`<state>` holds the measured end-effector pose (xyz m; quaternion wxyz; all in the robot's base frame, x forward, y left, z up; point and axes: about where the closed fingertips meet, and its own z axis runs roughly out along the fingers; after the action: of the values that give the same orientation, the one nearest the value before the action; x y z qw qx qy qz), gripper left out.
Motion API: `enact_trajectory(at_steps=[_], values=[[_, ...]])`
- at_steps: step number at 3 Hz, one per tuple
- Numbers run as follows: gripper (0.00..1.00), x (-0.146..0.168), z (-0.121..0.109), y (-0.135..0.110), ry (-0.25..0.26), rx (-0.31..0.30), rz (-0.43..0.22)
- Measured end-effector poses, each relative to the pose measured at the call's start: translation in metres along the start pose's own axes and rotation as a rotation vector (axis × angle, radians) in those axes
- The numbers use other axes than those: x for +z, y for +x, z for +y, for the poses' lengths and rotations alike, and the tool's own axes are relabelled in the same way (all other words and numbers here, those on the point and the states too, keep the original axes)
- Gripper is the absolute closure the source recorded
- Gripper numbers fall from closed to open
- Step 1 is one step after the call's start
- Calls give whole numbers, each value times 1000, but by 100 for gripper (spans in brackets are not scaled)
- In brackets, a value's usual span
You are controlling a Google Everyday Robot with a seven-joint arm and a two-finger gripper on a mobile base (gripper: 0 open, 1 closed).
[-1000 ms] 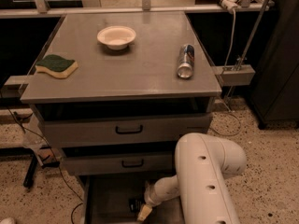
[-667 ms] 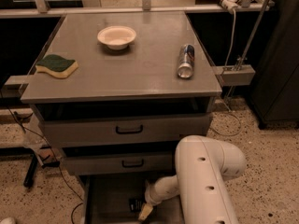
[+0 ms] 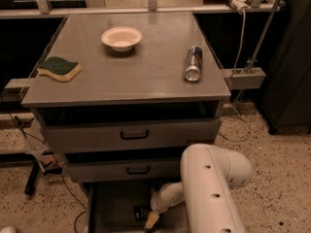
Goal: Pick rxbar chocolate from bottom drawer and place on counter
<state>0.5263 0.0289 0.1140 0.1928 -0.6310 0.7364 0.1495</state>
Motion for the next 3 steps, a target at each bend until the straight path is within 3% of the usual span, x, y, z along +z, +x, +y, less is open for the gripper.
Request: enact_trajectory(at_steps=[1,2,3], values=[[0,5,6,3,-28,-1,11],[0,6,8,6,-17,8,28],[19,6,8,6,-17,8,28]])
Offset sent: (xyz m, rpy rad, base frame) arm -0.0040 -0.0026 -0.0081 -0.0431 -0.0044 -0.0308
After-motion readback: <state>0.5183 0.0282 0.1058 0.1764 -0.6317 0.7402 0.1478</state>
